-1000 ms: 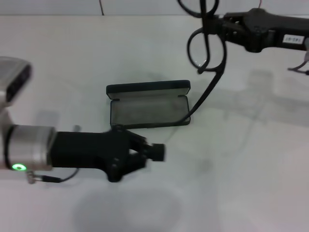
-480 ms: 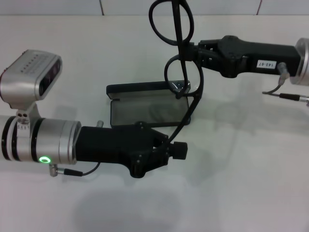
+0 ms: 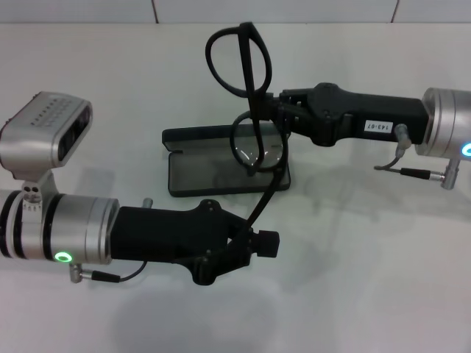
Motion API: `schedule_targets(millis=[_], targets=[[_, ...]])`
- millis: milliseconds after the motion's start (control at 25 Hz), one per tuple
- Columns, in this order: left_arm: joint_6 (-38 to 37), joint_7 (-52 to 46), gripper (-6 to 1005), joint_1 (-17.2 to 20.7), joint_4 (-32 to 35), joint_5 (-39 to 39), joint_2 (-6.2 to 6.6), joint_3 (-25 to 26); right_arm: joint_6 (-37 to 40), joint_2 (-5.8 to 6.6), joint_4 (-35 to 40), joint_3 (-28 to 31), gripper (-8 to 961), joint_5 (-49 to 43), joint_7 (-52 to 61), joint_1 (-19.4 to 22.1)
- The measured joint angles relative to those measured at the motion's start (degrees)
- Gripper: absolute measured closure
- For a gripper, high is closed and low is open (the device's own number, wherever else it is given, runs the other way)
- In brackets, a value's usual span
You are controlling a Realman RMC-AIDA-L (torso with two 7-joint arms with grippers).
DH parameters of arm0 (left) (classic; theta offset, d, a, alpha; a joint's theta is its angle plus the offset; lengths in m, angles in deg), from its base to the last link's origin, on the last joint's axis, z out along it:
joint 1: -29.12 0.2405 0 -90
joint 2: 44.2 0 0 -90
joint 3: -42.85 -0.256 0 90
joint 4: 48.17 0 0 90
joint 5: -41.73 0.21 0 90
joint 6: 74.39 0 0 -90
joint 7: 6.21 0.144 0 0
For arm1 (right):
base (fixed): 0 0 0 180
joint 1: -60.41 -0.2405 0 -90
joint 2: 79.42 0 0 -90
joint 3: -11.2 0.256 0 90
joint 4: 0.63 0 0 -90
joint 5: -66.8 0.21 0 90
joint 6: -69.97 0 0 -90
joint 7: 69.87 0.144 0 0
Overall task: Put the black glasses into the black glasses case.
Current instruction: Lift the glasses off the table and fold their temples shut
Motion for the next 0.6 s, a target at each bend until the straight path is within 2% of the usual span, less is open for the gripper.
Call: schedule_targets(millis=[40, 600], targets=[[-0.2, 0.0, 992, 0.1, 0.0, 0.0, -0.01, 0.0, -0.4, 0.01, -0.2, -1.6, 868, 1.0, 0.0, 0.3], [-3.8, -0.3, 991, 0.3, -0.1, -1.3, -0.16, 0.4, -2.4, 0.00, -2.4, -5.4, 868, 1.7, -0.2, 1.1]])
